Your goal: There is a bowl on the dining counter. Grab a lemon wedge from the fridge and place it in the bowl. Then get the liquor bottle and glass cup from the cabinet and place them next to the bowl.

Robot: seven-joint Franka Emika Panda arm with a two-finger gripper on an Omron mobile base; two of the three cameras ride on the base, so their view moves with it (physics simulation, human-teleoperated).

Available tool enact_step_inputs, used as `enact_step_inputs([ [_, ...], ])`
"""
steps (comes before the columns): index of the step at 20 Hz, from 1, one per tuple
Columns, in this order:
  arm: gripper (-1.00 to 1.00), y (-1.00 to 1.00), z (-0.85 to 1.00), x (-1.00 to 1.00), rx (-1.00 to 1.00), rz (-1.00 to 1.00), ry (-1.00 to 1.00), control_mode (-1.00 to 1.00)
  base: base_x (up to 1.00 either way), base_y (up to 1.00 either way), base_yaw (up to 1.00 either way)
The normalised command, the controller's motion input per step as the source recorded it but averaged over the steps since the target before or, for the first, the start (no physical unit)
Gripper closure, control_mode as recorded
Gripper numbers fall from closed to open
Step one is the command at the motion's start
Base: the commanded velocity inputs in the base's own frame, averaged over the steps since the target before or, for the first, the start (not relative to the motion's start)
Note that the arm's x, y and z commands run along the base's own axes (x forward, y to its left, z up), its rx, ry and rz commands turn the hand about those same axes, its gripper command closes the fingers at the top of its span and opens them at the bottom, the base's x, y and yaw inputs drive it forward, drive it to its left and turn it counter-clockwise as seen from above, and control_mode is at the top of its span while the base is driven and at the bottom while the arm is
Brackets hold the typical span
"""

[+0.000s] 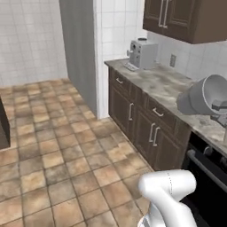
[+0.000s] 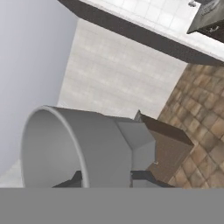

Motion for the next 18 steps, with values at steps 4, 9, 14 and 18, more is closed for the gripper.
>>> enact_step_inputs([
  [4, 1.00, 0.00, 0.00, 0.00, 0.00, 0.00, 0.00, 1.00, 1.00, 0.82, 0.02],
  [9, 1.00, 0.00, 0.00, 0.00, 0.00, 0.00, 0.00, 1.00, 1.00, 0.47, 0.01],
  [14, 1.00, 0.00, 0.00, 0.00, 0.00, 0.00, 0.00, 1.00, 1.00, 0.13, 0.00],
  [18, 1.00, 0.00, 0.00, 0.00, 0.00, 0.00, 0.00, 1.00, 1.00, 0.14, 0.00],
])
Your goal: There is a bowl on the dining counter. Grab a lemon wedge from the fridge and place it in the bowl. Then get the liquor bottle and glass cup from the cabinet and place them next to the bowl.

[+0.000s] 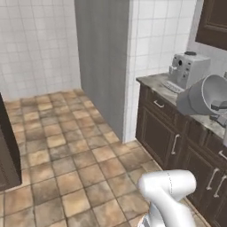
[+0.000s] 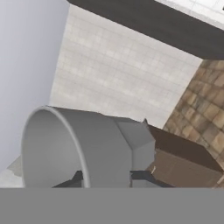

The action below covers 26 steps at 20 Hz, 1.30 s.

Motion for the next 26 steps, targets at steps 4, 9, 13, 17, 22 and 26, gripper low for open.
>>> enact_step_inputs([
  [4, 1.00, 0.00, 0.00, 0.00, 0.00, 0.00, 0.00, 1.00, 1.00, 0.16, 0.00],
  [9, 1.00, 0.00, 0.00, 0.00, 0.00, 0.00, 0.00, 1.00, 1.00, 0.18, 0.01],
  [13, 1.00, 0.00, 0.00, 0.00, 0.00, 0.00, 0.00, 1.00, 1.00, 0.20, 0.01],
  [17, 1.00, 0.00, 0.00, 0.00, 0.00, 0.00, 0.00, 1.00, 1.00, 0.21, 0.02],
  [22, 1.00, 0.00, 0.00, 0.00, 0.00, 0.00, 0.00, 1.00, 1.00, 0.22, 0.05],
  [26, 1.00, 0.00, 0.00, 0.00, 0.00, 0.00, 0.00, 1.00, 1.00, 0.22, 0.15],
])
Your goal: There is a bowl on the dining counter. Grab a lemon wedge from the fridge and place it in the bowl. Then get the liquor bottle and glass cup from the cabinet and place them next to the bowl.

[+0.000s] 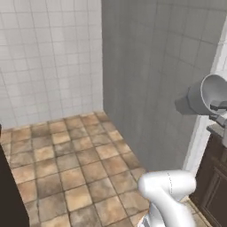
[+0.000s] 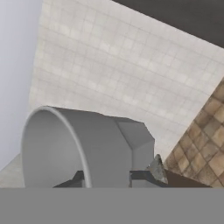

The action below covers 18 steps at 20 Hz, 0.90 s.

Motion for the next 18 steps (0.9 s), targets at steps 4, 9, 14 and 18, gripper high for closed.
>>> enact_step_inputs([
  [4, 1.00, 0.00, 0.00, 0.00, 0.00, 0.00, 0.00, 1.00, 1.00, 0.11, 0.27],
  [9, 1.00, 0.00, 0.00, 0.00, 0.00, 0.00, 0.00, 1.00, 1.00, 0.01, 0.37],
  [14, 1.00, 0.00, 0.00, 0.00, 0.00, 0.00, 0.00, 1.00, 1.00, 0.00, 0.41],
  [18, 1.00, 0.00, 0.00, 0.00, 0.00, 0.00, 0.00, 1.00, 1.00, 0.00, 0.46],
])
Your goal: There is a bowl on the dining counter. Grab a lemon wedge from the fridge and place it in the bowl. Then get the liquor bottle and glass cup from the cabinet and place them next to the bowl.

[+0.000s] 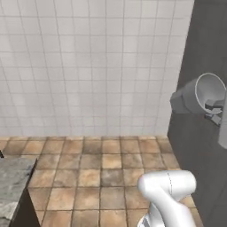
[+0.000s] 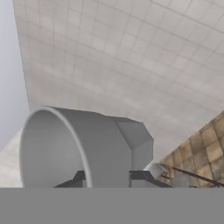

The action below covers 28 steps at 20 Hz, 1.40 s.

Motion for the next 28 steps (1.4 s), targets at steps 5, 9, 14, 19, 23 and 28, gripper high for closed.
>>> enact_step_inputs([
  [5, 1.00, 0.00, 0.00, 0.00, 0.00, 0.00, 0.00, 1.00, 1.00, -0.06, 0.49],
  [9, 1.00, 0.00, 0.00, 0.00, 0.00, 0.00, 0.00, 1.00, 1.00, -0.12, 0.53],
  [14, 1.00, 0.00, 0.00, 0.00, 0.00, 0.00, 0.00, 1.00, 1.00, -0.14, 0.54],
  [19, 1.00, 0.00, 0.00, 0.00, 0.00, 0.00, 0.00, 1.00, 1.00, -0.10, 0.53],
  [23, 1.00, 0.00, 0.00, 0.00, 0.00, 0.00, 0.00, 1.00, 1.00, -0.08, 0.53],
  [28, 1.00, 0.00, 0.00, 0.00, 0.00, 0.00, 0.00, 1.00, 1.00, -0.07, 0.50],
])
